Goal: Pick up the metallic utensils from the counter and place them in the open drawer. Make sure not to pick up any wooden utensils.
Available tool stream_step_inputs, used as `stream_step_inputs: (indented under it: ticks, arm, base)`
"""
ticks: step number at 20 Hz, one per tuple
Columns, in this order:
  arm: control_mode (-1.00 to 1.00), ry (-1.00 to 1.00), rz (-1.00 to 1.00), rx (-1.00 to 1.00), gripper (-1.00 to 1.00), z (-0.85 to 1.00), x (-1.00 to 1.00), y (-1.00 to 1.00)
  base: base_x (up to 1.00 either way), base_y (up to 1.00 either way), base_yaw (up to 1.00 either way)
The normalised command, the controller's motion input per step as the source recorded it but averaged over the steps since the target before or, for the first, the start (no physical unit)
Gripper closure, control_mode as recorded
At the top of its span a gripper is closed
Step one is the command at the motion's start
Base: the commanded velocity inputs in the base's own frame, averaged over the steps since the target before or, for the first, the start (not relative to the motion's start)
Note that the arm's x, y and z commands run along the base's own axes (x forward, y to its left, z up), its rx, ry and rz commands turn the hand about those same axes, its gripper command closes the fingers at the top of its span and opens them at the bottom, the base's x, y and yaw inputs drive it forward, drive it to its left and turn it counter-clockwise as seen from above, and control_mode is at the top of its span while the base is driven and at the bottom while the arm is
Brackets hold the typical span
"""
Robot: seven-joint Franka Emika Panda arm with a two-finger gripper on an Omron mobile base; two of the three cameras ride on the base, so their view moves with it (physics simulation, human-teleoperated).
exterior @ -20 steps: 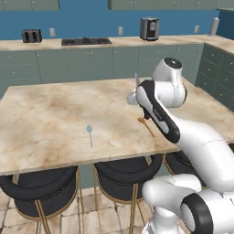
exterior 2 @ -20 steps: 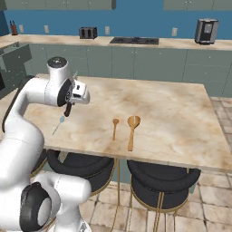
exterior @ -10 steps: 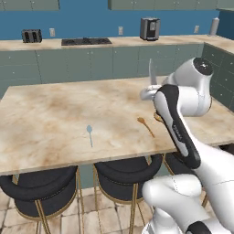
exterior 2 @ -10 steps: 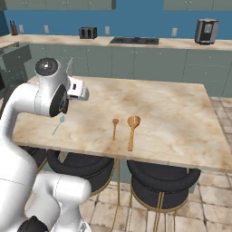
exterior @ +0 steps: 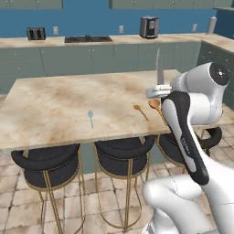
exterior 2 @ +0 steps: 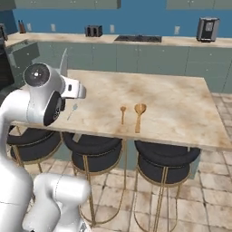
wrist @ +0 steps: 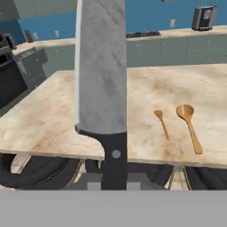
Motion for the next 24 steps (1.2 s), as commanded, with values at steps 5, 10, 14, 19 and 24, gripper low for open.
stream_step_inputs:
  ticks: [5,10,14,19,24]
  arm:
    - [1.0,0.0,0.0,0.0,1.0,0.0,0.0,0.0]
    - [1.0,0.0,0.0,0.0,1.0,0.0,0.0,0.0]
    - [1.0,0.0,0.0,0.0,1.0,0.0,0.0,0.0]
    - [1.0,0.0,0.0,0.0,1.0,0.0,0.0,0.0]
    - [1.0,0.0,0.0,0.0,1.0,0.0,0.0,0.0]
  base:
    - [-0.94,1.0,0.12]
    - [-0.42,1.0,0.12]
    - [-0.17,1.0,0.07]
    - [0.08,1.0,0.0]
    - [0.18,1.0,0.0]
